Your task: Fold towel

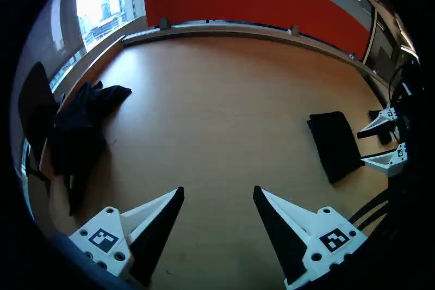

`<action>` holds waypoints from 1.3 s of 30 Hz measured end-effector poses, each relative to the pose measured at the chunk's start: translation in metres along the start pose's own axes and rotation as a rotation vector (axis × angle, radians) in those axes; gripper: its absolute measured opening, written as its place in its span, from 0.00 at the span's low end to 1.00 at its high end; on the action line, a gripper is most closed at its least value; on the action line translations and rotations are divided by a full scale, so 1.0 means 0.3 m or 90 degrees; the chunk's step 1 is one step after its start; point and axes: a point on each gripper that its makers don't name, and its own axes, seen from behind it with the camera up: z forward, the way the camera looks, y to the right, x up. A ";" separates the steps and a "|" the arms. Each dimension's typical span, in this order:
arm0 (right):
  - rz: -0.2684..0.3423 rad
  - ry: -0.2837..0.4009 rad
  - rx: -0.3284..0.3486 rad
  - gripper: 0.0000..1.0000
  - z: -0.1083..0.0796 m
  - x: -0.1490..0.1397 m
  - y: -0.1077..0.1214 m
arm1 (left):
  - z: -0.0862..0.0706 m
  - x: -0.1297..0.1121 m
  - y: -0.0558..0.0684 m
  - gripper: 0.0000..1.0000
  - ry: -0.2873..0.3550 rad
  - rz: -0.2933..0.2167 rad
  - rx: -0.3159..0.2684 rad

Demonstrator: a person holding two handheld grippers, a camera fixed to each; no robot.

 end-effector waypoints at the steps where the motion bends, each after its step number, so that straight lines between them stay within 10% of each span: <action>1: 0.000 -0.001 -0.002 0.84 -0.001 -0.004 0.002 | 0.000 0.000 0.001 0.94 0.000 0.000 0.000; 39: 0.039 -0.077 -0.049 0.76 -0.082 -0.286 0.088 | -0.007 -0.002 0.014 0.94 0.002 0.001 -0.003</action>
